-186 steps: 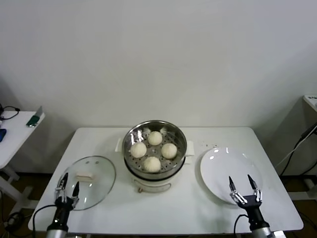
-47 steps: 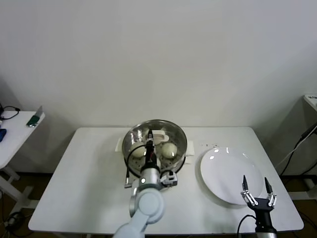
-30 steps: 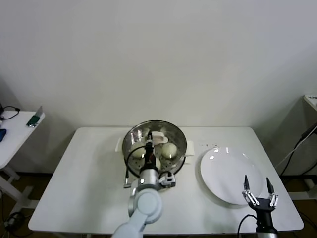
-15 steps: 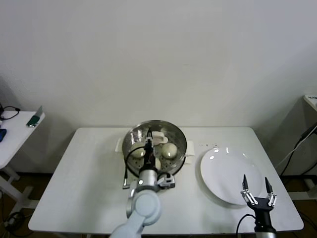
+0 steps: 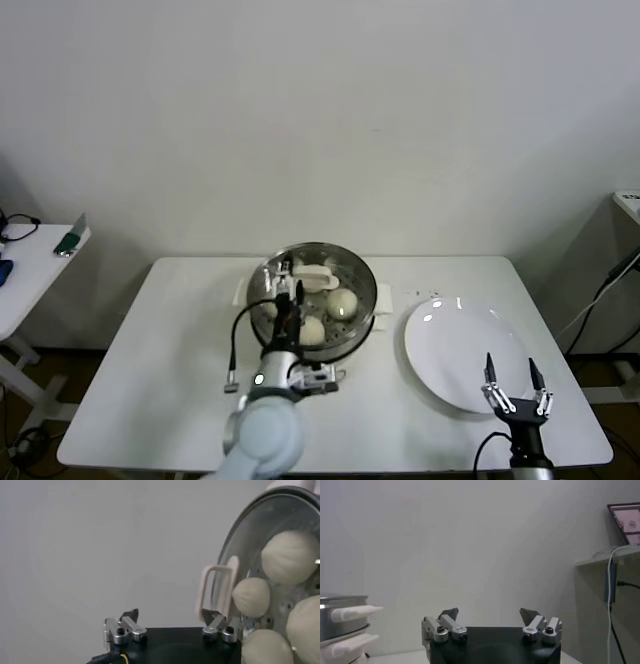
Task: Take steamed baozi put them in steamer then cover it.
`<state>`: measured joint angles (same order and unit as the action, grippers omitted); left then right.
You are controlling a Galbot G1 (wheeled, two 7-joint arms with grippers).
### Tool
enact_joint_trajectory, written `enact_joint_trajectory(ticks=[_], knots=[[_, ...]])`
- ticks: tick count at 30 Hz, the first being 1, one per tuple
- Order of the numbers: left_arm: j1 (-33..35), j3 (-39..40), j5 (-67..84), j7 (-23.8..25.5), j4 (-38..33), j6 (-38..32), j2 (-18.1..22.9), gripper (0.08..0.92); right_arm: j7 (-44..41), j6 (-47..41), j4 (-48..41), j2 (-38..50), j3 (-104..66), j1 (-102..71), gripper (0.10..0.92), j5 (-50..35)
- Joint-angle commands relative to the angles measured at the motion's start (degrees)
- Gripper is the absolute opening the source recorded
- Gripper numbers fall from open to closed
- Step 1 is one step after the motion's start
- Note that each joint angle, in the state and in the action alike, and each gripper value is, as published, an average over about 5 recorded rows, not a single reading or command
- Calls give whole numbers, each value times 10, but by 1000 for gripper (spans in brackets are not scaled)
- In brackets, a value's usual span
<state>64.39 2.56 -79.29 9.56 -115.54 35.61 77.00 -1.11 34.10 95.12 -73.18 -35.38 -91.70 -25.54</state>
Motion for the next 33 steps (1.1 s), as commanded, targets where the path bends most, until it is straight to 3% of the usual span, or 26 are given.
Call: enact_joint_trajectory(ticks=[1, 7, 11, 15, 18, 24, 28, 33], knots=[[-15, 12, -24, 26, 9, 15, 15, 807, 28, -33, 31, -2, 0, -3, 823, 12], [21, -3, 70, -9, -77, -8, -46, 822, 34, -65, 47, -10, -3, -4, 823, 51], [59, -53, 197, -78, -109, -52, -85, 823, 38, -85, 36, -10, -4, -5, 823, 88], [90, -161, 399, -177, -120, -121, -94, 823, 35, -95, 21, -8, -2, -3, 823, 95], [124, -283, 556, -216, -116, -192, -95, 823, 32, -95, 11, -5, -1, 0, 823, 94], [221, -447, 851, -180, -68, -329, -117, 823, 27, -96, -9, 3, 0, 3, 823, 83], [272, -455, 946, -179, -17, -406, -125, 823, 23, -99, -12, 8, 2, 3, 823, 76], [301, -418, 973, -165, 25, -474, -102, 823, 22, -99, -13, 12, 3, 4, 823, 74]])
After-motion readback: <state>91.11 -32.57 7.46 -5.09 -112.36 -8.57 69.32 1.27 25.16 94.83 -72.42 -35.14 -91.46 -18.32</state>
